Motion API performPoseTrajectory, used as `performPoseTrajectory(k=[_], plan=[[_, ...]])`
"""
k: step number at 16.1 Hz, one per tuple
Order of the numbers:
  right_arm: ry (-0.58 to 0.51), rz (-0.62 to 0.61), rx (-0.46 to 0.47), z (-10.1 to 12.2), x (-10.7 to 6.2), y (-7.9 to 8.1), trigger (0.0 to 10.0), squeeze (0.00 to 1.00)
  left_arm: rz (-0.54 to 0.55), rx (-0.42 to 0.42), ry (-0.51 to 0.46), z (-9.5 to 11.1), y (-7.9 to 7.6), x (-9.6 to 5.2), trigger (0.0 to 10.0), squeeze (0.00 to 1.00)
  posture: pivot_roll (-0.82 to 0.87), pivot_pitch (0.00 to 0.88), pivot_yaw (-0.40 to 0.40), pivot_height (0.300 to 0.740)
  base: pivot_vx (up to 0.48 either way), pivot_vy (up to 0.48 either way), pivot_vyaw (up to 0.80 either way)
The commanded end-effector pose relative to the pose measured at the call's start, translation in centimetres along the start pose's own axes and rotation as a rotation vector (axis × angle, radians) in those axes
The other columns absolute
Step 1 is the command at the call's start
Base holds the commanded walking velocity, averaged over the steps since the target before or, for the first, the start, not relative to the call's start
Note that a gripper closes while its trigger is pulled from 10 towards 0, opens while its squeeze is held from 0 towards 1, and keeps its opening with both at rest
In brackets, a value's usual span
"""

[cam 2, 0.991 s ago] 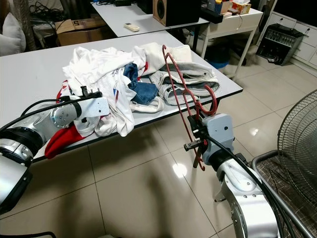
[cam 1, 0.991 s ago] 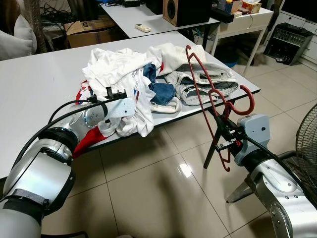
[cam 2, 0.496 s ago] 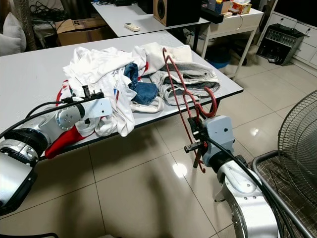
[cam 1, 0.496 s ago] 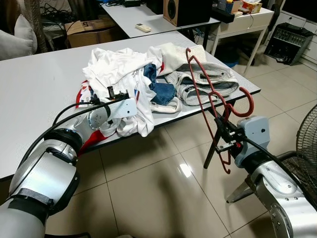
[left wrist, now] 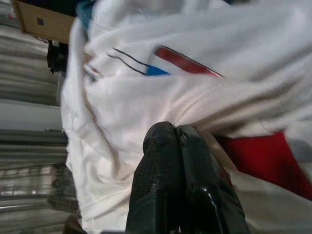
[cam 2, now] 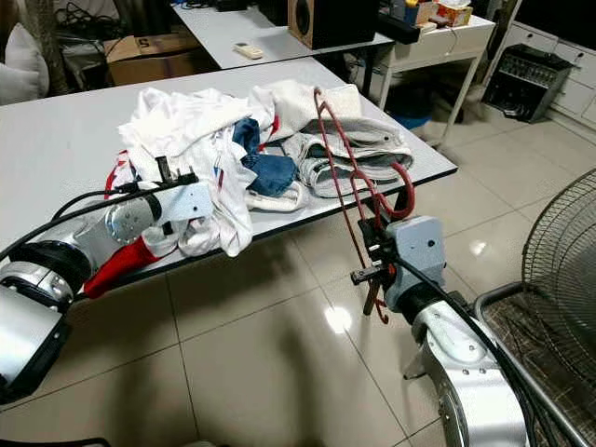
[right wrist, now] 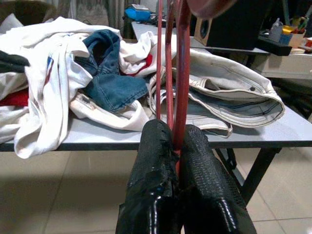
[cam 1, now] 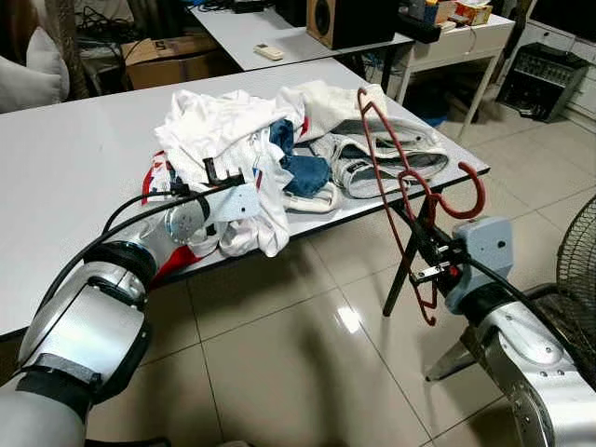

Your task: Hang hanger

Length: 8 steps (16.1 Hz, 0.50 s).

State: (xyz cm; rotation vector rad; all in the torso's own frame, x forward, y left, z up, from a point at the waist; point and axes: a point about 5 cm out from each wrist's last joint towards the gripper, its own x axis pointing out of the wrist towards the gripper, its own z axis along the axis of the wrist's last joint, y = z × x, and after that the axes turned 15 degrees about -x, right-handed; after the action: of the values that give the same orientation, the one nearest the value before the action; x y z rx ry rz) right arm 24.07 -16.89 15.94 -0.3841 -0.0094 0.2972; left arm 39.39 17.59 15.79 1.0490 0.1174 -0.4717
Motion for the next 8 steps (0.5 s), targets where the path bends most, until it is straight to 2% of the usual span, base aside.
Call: performPoseTrajectory(k=[1, 4, 6, 8], plan=[[-0.043, 0.01, 0.006, 1.1, -0.1, -0.3, 10.0, 0.0, 0.034, -0.04, -0.046, 1.1, 1.7, 0.0, 0.0, 0.0, -0.2, 0.007, 0.058, 0.74, 0.0, 0.0, 0.0], [-0.064, 0.077, 0.005, 1.5, -0.2, -0.2, 10.0, 0.0, 0.046, -0.081, -0.108, 2.4, 3.4, -0.2, 0.0, 0.0, -0.2, 0.0, 0.058, 0.74, 0.0, 0.0, 0.0], [-0.101, 0.241, -0.01, 1.9, -0.6, 0.6, 10.0, 0.0, 0.096, -0.162, -0.189, 4.2, 6.4, -0.7, 0.0, 0.0, -0.19, 0.0, 0.054, 0.74, 0.0, 0.0, 0.0], [-0.091, 0.297, -0.022, 1.8, -0.7, 1.1, 10.0, 0.0, 0.124, -0.23, -0.245, 5.4, 8.1, -1.0, 0.0, 0.0, -0.18, 0.0, 0.051, 0.74, 0.0, 0.0, 0.0]])
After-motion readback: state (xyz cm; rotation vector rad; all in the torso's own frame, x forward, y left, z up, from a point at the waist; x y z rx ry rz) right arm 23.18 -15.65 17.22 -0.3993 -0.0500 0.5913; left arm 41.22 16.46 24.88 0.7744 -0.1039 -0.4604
